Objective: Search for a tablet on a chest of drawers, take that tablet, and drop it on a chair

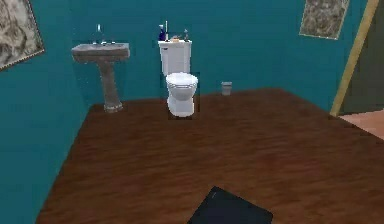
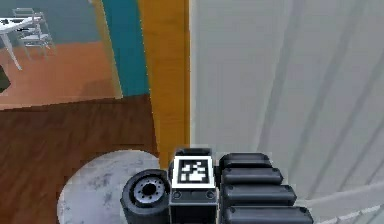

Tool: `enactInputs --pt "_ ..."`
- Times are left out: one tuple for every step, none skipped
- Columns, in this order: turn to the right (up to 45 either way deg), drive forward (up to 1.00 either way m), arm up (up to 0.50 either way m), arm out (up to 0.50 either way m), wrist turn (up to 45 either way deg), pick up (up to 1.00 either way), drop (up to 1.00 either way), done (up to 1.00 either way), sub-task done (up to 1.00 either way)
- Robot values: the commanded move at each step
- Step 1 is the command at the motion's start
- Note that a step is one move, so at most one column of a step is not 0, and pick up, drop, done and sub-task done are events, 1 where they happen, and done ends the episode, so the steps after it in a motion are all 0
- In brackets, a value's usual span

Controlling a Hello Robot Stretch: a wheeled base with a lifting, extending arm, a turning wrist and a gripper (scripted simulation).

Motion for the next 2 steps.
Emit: enactInputs --pt "9.0 0.0 0.0 0.0 0.0 0.0 0.0 0.0 0.0" --pt "0.0 0.75 0.0 0.0 0.0 0.0 0.0 0.0 0.0"
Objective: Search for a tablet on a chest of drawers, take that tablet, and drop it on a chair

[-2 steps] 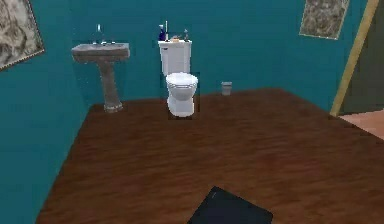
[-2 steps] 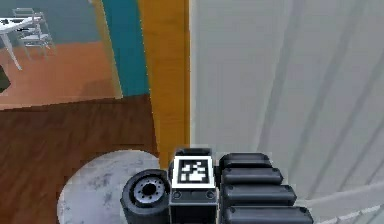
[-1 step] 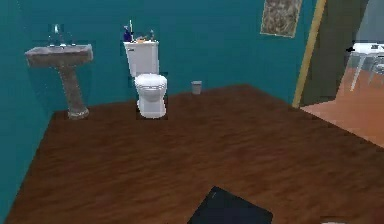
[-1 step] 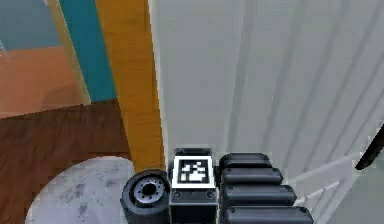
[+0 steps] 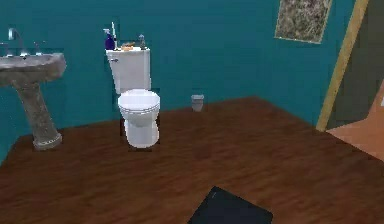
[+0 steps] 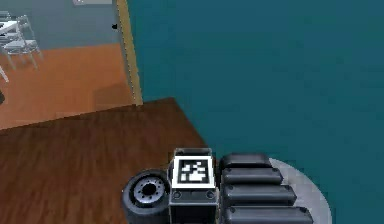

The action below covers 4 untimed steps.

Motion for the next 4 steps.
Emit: enactInputs --pt "45.0 0.0 0.0 0.0 0.0 0.0 0.0 0.0 0.0" --pt "6.0 0.0 0.0 0.0 0.0 0.0 0.0 0.0 0.0" --pt "0.0 1.0 0.0 0.0 0.0 0.0 0.0 0.0 0.0" --pt "0.0 1.0 0.0 0.0 0.0 0.0 0.0 0.0 0.0"
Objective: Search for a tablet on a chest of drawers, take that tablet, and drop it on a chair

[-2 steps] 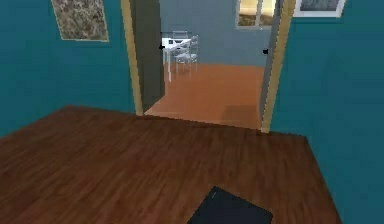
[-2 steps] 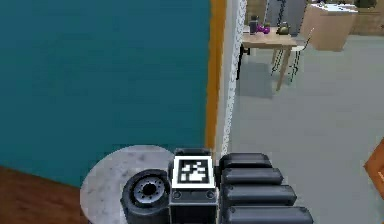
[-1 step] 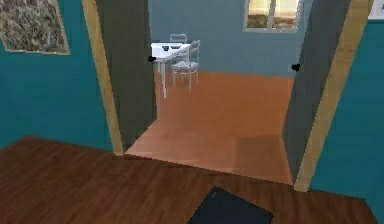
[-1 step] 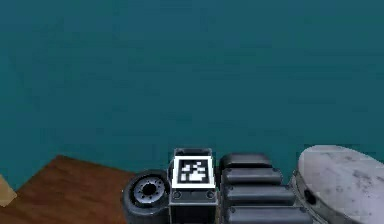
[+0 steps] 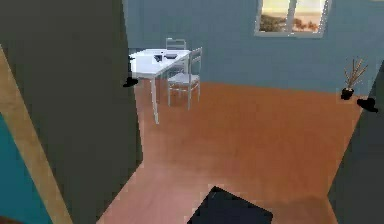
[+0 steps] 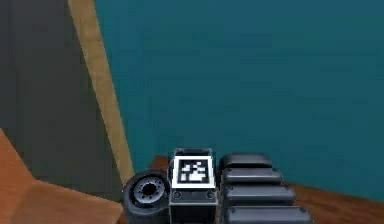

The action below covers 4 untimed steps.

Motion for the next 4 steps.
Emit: enactInputs --pt "0.0 1.0 0.0 0.0 0.0 0.0 0.0 0.0 0.0" --pt "3.0 0.0 0.0 0.0 0.0 0.0 0.0 0.0 0.0" --pt "0.0 1.0 0.0 0.0 0.0 0.0 0.0 0.0 0.0" --pt "0.0 0.7 0.0 0.0 0.0 0.0 0.0 0.0 0.0"
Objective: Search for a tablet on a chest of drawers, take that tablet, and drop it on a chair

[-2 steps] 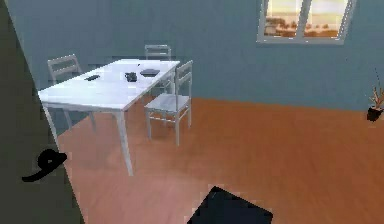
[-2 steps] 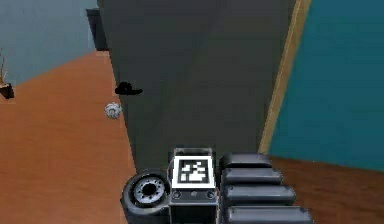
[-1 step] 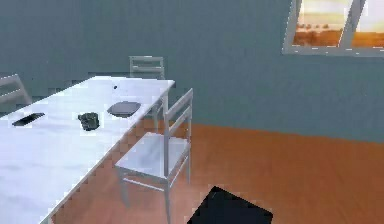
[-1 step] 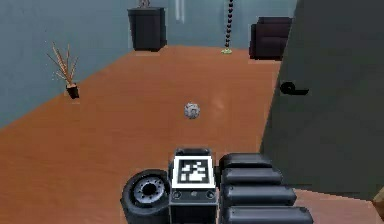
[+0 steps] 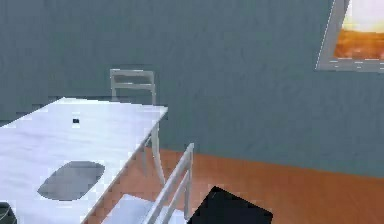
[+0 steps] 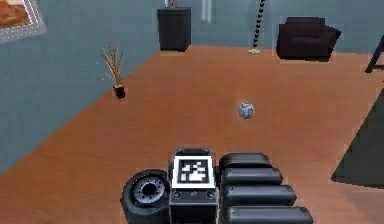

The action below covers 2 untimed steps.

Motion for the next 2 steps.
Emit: enactInputs --pt "45.0 0.0 0.0 0.0 0.0 0.0 0.0 0.0 0.0" --pt "45.0 0.0 0.0 0.0 0.0 0.0 0.0 0.0 0.0"
